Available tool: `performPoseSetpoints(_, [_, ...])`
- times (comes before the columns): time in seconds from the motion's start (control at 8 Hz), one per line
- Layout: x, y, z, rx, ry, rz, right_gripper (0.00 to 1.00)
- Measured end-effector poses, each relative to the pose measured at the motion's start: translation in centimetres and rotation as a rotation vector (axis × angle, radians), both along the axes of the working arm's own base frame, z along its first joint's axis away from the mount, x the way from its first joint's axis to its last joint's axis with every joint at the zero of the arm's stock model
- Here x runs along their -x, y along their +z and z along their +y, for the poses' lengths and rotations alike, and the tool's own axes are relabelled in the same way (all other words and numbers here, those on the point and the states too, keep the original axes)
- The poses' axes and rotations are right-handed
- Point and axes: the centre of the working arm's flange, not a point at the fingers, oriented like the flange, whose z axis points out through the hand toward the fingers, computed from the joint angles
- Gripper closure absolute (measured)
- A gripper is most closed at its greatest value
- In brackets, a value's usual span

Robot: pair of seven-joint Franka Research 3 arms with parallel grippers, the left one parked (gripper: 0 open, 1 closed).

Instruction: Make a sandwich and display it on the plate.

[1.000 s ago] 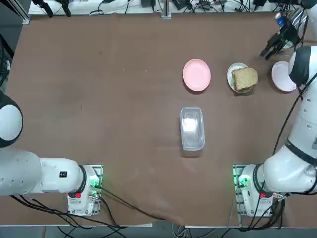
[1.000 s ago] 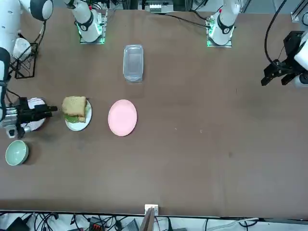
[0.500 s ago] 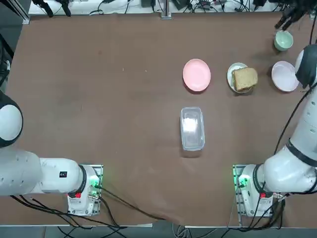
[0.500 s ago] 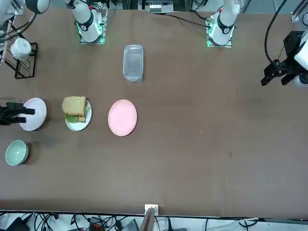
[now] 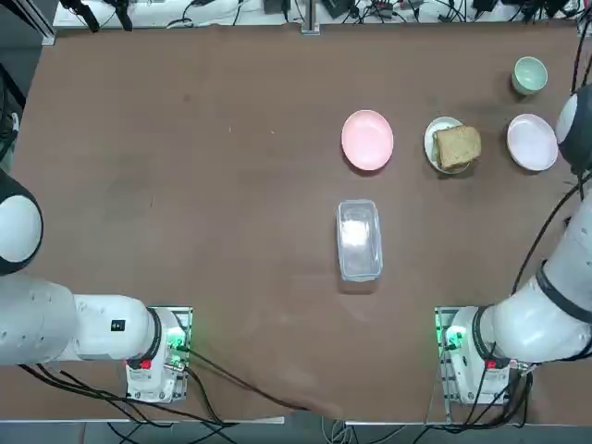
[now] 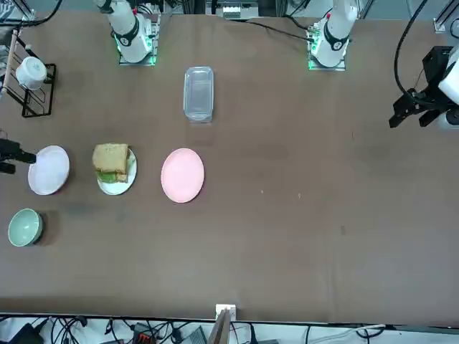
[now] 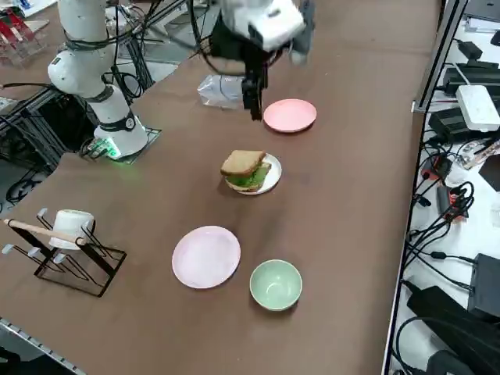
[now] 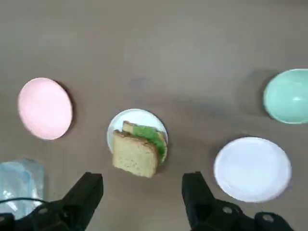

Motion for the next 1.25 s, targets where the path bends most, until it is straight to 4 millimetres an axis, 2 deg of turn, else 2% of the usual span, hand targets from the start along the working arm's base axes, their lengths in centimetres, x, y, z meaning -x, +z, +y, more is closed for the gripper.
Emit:
performPoseSetpoints(0.25, [1.2, 3.6, 2.5, 0.073, -0.030, -0.029, 0.00])
performPoseSetpoints(0.38, [1.9, 4.6, 3.9, 0.091, -0.054, -0.035, 0.00])
performPoseSetpoints(0.88, [5.5, 6.1, 9.8, 0.124, -0.147, -0.054, 0.00])
performPoseSetpoints(1.12, [8.0, 6.5, 11.8, 0.118, -0.188, -0.049, 0.00])
performPoseSetpoints(1.25, [9.1, 6.6, 12.1, 0.121, -0.197, -0.047, 0.00])
